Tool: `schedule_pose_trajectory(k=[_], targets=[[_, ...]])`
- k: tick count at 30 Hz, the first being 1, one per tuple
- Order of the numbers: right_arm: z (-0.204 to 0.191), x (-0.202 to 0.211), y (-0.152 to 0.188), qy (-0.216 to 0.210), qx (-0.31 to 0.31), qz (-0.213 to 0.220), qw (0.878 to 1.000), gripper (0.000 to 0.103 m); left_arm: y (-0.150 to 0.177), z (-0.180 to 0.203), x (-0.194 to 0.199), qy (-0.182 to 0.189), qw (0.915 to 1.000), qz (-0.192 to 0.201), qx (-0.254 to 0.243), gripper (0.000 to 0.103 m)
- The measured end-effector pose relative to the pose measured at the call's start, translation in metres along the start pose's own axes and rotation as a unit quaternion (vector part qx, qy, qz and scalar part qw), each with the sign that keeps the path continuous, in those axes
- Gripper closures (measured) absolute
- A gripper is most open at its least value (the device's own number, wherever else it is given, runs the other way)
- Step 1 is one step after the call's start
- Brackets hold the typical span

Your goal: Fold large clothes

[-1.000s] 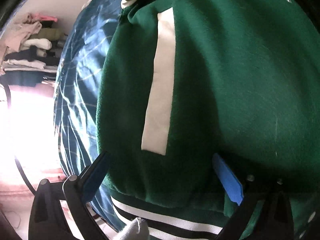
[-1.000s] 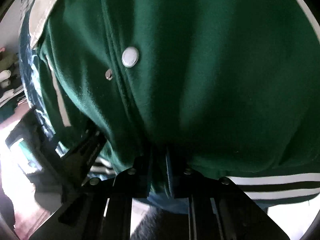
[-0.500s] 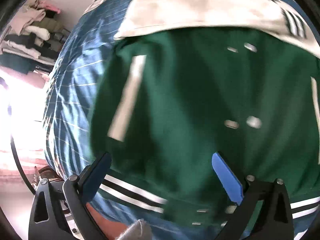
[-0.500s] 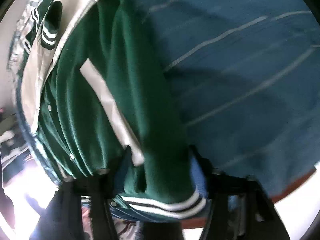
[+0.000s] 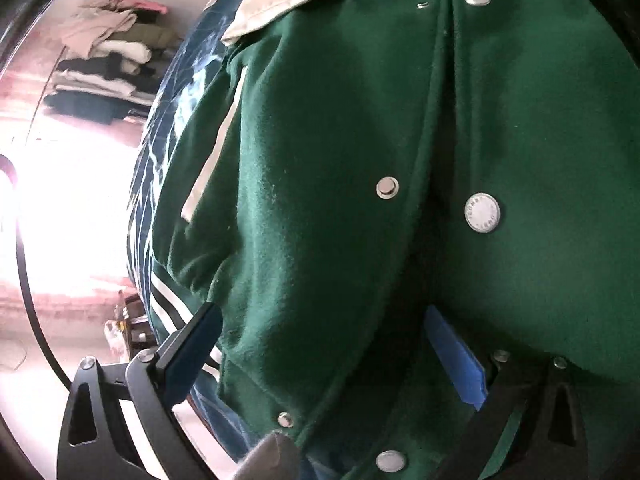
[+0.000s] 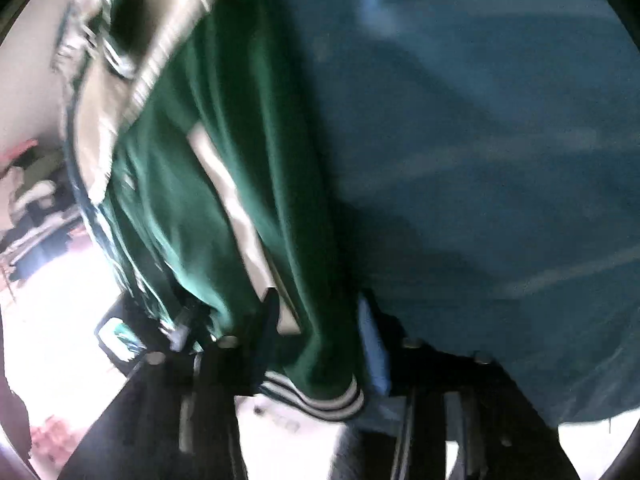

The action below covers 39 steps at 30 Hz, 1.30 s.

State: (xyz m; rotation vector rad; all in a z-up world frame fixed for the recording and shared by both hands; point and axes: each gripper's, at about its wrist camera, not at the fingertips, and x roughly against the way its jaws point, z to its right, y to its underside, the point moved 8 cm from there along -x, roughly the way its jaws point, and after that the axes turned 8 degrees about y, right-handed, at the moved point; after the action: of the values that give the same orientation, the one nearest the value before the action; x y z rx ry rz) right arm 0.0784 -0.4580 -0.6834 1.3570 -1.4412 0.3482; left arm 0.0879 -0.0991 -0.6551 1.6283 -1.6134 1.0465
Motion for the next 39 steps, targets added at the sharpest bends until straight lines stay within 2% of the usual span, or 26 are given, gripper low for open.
schedule_pose_trajectory(k=[4, 5, 6, 7, 8, 9, 12, 13, 15, 17, 19, 22, 26, 29, 32, 35, 37, 39], targets=[[-0.003, 0.006, -0.046, -0.031, -0.008, 0.047, 0.998, 0.06, 0.0, -0.002, -0.001, -0.011, 0.9995, -0.006, 0.029, 0.0], [-0.002, 0.004, -0.053, -0.024, -0.008, 0.049, 0.998, 0.063, 0.002, -0.002, -0.001, -0.011, 0.9993, -0.005, 0.035, 0.0], [-0.005, 0.001, -0.063, -0.025, 0.001, 0.057, 0.998, 0.091, 0.003, -0.003, -0.001, -0.01, 0.999, -0.003, 0.044, 0.0], [-0.005, -0.002, -0.067, -0.007, 0.009, 0.061, 0.998, 0.096, 0.004, -0.004, -0.001, -0.009, 0.9986, -0.001, 0.051, 0.0], [0.002, -0.006, -0.069, 0.036, 0.016, 0.064, 0.997, 0.096, 0.006, -0.004, 0.0, -0.009, 0.998, 0.0, 0.062, 0.0], [0.004, -0.01, -0.07, 0.054, 0.016, 0.064, 0.996, 0.096, 0.005, -0.006, -0.001, -0.009, 0.9977, 0.0, 0.067, 0.0], [0.003, -0.013, -0.075, 0.072, 0.034, 0.054, 0.995, 0.096, 0.005, -0.005, 0.002, -0.021, 0.9976, 0.002, 0.066, 0.0], [0.0, -0.011, -0.075, 0.082, 0.051, 0.046, 0.994, 0.094, 0.004, -0.004, 0.005, -0.026, 0.9977, 0.001, 0.063, 0.0], [-0.007, -0.009, -0.073, 0.085, 0.062, 0.036, 0.994, 0.077, 0.002, -0.005, 0.014, -0.045, 0.9976, -0.008, 0.051, 0.0], [-0.003, 0.004, -0.072, 0.102, 0.075, 0.037, 0.991, 0.043, 0.004, -0.001, 0.04, -0.063, 0.9973, 0.006, 0.035, 0.0], [0.003, 0.023, -0.07, 0.119, 0.092, 0.055, 0.987, 0.035, 0.009, 0.006, 0.068, -0.094, 0.9951, 0.027, 0.01, 0.0], [0.029, 0.05, -0.064, 0.164, 0.115, 0.079, 0.977, 0.035, 0.035, 0.039, 0.122, -0.15, 0.9855, 0.063, -0.048, 0.0], [0.07, 0.075, -0.06, 0.188, 0.098, 0.08, 0.974, 0.029, 0.08, 0.093, 0.161, -0.137, 0.9828, 0.07, -0.101, 0.0], [0.099, 0.084, -0.06, 0.195, 0.073, 0.075, 0.975, 0.029, 0.109, 0.144, 0.183, -0.138, 0.9728, 0.093, -0.161, 0.0], [0.112, 0.086, -0.063, 0.188, 0.037, 0.074, 0.979, 0.029, 0.118, 0.181, 0.188, -0.145, 0.9627, 0.12, -0.194, 0.0], [0.125, 0.094, -0.069, 0.186, 0.01, 0.078, 0.979, 0.028, 0.116, 0.204, 0.17, -0.149, 0.9606, 0.11, -0.207, 0.0], [0.129, 0.098, -0.074, 0.183, 0.002, 0.08, 0.98, 0.028, 0.109, 0.211, 0.154, -0.166, 0.9576, 0.103, -0.212, 0.0], [0.131, 0.103, -0.08, 0.185, 0.004, 0.083, 0.979, 0.028, 0.094, 0.209, 0.137, -0.182, 0.9585, 0.095, -0.198, 0.0]])
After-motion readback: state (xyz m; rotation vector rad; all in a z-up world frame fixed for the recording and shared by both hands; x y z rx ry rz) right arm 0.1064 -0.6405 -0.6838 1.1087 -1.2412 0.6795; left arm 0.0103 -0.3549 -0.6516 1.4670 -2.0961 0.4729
